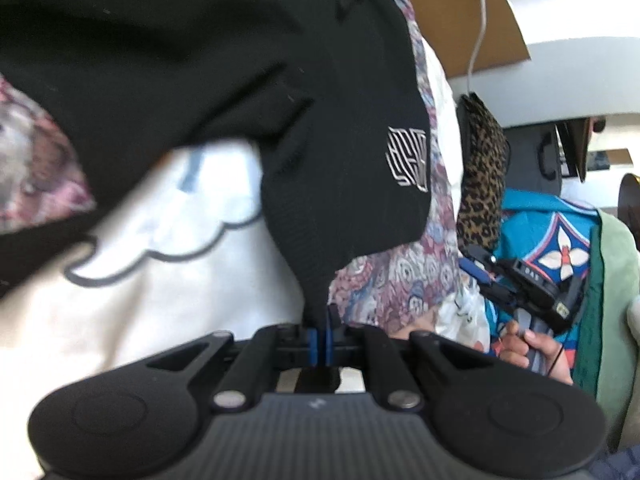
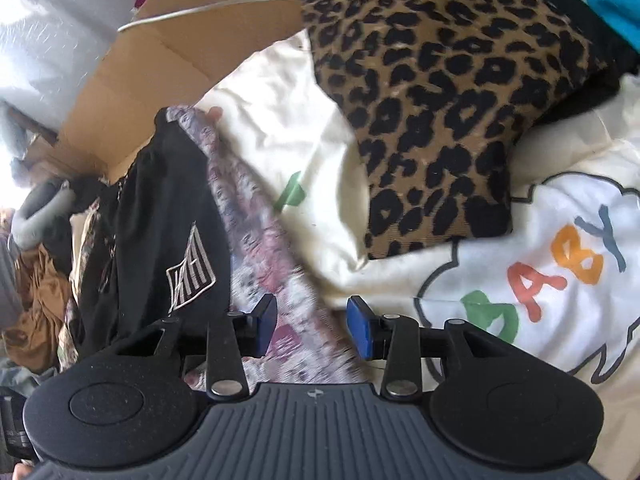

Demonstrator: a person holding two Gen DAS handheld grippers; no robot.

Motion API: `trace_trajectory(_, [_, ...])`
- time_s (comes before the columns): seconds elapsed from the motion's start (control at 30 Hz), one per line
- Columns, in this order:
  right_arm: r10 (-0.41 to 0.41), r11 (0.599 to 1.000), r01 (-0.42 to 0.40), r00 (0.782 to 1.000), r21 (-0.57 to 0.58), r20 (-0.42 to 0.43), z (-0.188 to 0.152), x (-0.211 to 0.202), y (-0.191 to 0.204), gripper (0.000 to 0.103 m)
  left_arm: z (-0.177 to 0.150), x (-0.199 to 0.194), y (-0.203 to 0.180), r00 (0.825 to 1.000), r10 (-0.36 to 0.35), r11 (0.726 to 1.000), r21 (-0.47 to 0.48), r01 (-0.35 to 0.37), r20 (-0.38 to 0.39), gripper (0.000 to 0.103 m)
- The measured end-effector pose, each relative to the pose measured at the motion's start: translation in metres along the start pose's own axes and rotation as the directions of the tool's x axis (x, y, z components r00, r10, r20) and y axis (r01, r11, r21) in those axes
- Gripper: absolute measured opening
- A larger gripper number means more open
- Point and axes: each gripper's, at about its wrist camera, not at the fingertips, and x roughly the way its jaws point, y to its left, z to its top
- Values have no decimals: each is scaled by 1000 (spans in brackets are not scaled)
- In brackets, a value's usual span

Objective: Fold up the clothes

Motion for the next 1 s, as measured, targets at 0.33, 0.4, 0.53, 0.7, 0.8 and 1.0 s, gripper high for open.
trace_trajectory(0.33, [92, 994, -86, 992, 68, -86, -16, 31, -12, 25, 9, -6, 2, 998, 48, 999, 4, -48, 45, 4])
trace_trajectory(0.4, [87, 995, -83, 991, 48, -99, -15, 32, -9, 1, 10, -5, 2, 998, 45, 999, -5, -45, 43, 4])
trace_trajectory(0.53, [81, 996, -83, 994, -28, -77, -9, 14, 6, 0, 9, -3, -4, 999, 13, 1000, 1, -13, 32, 4])
trace_trajectory(0.7, [50, 996, -49, 999, -72, 11, 11, -27, 30, 0, 6, 4, -17, 999, -46, 999, 11, 46, 11, 4])
trace_trajectory(0.8, [70, 992, -61, 995, -109, 77, 26, -54, 51, 0, 6, 7, -29, 994, -109, 994, 22, 108, 6, 4])
trace_trajectory(1.0, [133, 978, -101, 977, -184, 168, 50, -89, 88, 0, 6, 13, -36, 991, -136, 990, 21, 136, -3, 4])
